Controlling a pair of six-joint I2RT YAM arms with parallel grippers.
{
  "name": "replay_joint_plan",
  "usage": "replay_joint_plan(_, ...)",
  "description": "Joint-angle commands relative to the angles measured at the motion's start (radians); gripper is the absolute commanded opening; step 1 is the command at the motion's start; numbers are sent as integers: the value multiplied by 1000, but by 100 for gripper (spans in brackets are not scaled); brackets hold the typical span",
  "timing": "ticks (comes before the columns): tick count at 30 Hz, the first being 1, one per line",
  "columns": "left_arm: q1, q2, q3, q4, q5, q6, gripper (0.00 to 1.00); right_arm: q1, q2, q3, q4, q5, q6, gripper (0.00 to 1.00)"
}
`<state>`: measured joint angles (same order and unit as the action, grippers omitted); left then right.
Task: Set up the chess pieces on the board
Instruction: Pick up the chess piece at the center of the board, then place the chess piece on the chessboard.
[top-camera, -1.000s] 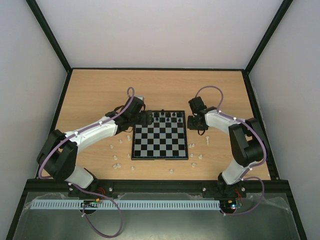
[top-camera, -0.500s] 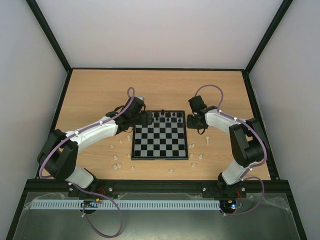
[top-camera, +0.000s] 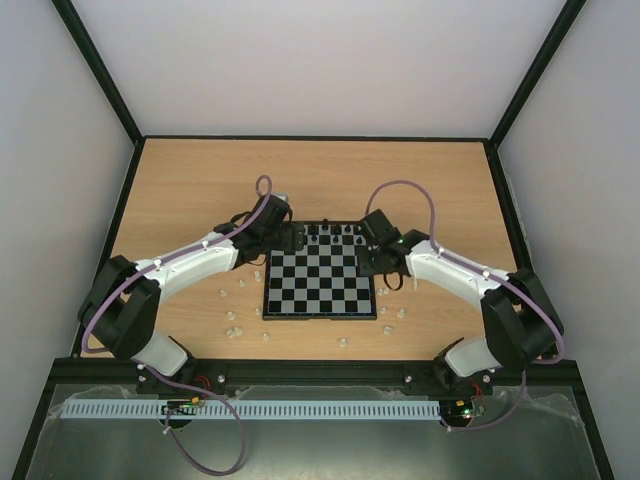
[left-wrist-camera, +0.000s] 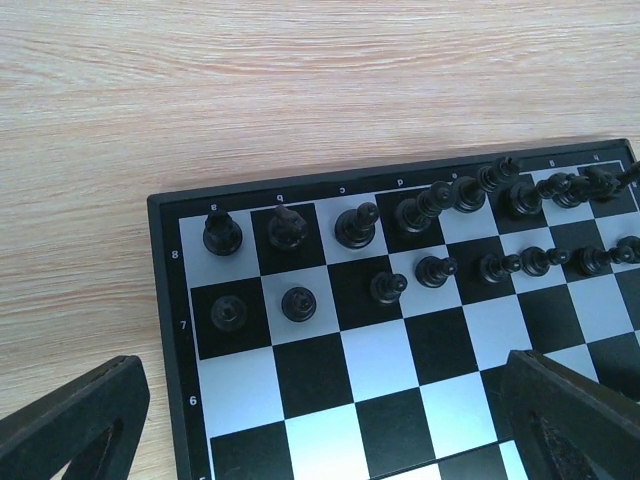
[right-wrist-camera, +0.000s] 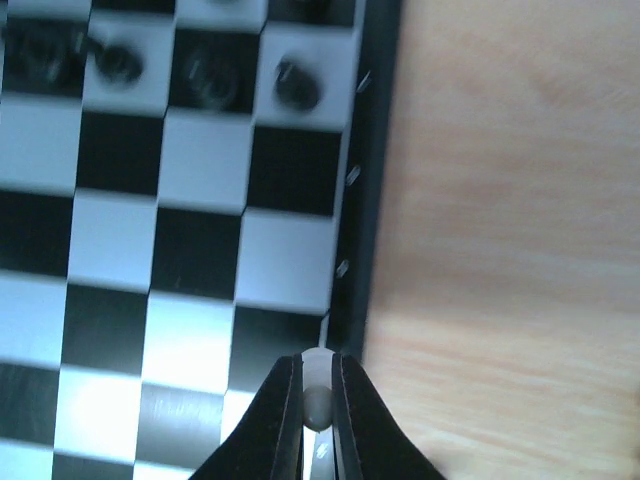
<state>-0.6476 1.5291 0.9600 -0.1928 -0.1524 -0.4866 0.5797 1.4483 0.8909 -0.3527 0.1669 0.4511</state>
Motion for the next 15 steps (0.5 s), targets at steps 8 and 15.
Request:
replay_joint_plan(8,-3,8,11,-14,-38,-1,99,201,-43,-101,-82,20,123,6)
replay_joint_plan(15,-3,4,11,-18,-45,-3,99,250,-26,-77,-91,22,136,7)
